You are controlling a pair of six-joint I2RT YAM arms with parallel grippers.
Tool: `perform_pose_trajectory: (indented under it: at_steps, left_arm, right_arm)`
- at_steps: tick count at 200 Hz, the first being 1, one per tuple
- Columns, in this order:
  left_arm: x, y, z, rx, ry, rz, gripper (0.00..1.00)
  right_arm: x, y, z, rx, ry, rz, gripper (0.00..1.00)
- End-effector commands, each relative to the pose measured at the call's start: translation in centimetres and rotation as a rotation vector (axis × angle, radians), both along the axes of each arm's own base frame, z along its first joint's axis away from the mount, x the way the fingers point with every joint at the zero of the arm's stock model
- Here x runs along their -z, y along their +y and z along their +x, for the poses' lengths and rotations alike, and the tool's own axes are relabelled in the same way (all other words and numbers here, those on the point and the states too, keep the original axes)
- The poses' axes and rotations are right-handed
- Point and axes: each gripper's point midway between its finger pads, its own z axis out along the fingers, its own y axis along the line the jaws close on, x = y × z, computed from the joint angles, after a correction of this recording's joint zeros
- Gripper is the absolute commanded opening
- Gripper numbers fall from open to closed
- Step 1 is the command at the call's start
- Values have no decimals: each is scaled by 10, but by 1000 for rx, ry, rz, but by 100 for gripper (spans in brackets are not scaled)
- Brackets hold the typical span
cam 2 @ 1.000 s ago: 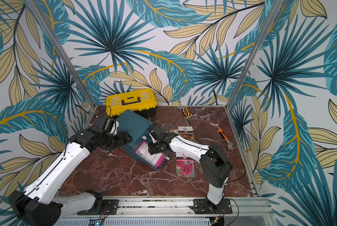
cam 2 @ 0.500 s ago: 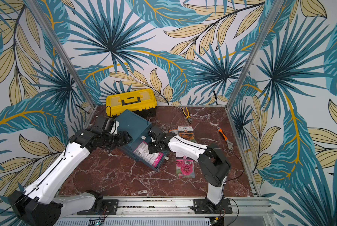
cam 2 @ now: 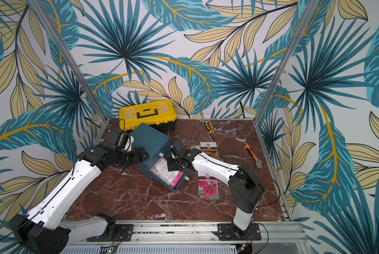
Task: Take the seed bags out of the drawer
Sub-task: Pick up the seed packet from the drawer.
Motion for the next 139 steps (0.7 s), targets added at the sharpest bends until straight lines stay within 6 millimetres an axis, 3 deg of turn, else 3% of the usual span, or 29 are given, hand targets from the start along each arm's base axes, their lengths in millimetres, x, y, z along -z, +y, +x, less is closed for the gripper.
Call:
perform_pose_trajectory:
  at_steps: [1, 67, 139]
  left_arm:
    - [3, 3, -8, 11, 23, 23, 81]
    - [5, 3, -8, 10, 28, 25, 81]
    - [5, 2, -7, 13, 26, 20, 81]
  right_arm:
    - [-7, -7, -1, 25, 8, 18, 0]
    - [-11, 3, 6, 12, 50, 37, 0]
    - [-18, -1, 1, -5, 130, 5, 0]
